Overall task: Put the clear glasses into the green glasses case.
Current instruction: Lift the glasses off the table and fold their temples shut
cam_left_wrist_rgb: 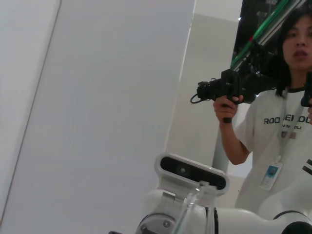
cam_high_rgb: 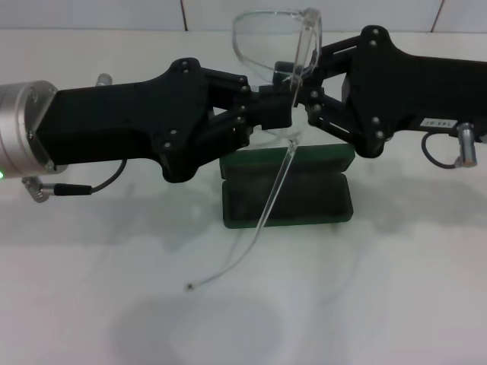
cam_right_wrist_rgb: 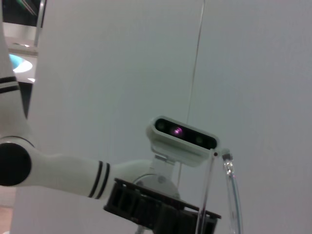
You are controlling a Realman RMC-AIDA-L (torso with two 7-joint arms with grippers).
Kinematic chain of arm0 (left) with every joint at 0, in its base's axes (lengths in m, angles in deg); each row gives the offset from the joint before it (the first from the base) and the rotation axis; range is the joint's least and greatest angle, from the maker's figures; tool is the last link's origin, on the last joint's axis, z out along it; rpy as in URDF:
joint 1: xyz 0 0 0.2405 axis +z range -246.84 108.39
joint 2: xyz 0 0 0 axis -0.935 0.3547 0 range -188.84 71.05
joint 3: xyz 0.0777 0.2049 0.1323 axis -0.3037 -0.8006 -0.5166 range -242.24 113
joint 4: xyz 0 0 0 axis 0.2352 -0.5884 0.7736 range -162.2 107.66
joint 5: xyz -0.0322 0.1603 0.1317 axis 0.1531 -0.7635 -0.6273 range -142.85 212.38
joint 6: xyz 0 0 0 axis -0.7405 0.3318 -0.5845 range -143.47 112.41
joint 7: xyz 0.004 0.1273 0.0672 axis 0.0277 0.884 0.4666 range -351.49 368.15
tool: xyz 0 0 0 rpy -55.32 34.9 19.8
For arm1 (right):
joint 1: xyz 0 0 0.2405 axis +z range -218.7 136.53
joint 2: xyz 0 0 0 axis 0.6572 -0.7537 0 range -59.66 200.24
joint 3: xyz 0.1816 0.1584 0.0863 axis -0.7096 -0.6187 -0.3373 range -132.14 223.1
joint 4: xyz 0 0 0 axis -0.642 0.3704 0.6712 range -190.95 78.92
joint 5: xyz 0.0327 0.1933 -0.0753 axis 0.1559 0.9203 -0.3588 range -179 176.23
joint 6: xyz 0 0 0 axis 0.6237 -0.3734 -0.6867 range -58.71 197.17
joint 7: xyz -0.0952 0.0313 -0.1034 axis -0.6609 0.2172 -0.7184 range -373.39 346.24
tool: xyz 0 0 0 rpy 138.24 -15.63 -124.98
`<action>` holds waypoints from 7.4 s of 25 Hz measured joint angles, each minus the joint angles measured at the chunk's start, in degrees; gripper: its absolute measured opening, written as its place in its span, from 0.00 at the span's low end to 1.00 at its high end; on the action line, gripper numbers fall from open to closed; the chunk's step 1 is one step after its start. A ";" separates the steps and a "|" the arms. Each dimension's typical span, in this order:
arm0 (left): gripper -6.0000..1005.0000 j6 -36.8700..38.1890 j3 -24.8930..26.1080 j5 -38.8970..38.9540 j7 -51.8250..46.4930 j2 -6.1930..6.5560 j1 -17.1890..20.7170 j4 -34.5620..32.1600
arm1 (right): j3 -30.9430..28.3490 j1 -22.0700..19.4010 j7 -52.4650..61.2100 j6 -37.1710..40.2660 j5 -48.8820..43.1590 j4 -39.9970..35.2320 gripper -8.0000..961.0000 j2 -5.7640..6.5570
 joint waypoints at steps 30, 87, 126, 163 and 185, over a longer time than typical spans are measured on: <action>0.07 -0.88 0.08 0.31 0.49 0.02 0.55 0.07 | 5.11 1.69 -1.57 -3.77 0.04 2.12 0.11 0.04; 0.07 4.53 -4.84 3.54 9.85 -0.17 -3.69 5.23 | -14.26 4.47 -10.22 14.85 18.48 24.89 0.10 -0.03; 0.08 2.95 -1.40 10.18 13.94 0.11 -4.52 10.32 | 0.21 4.64 -15.42 9.57 24.58 26.87 0.10 -0.03; 0.08 3.62 -2.87 10.89 14.49 -0.16 -5.20 11.16 | 9.34 7.46 -17.13 6.76 25.31 29.72 0.10 -0.04; 0.08 3.94 -2.64 10.89 14.52 0.02 -4.59 12.04 | 11.72 7.44 -18.55 5.26 28.26 29.98 0.09 0.10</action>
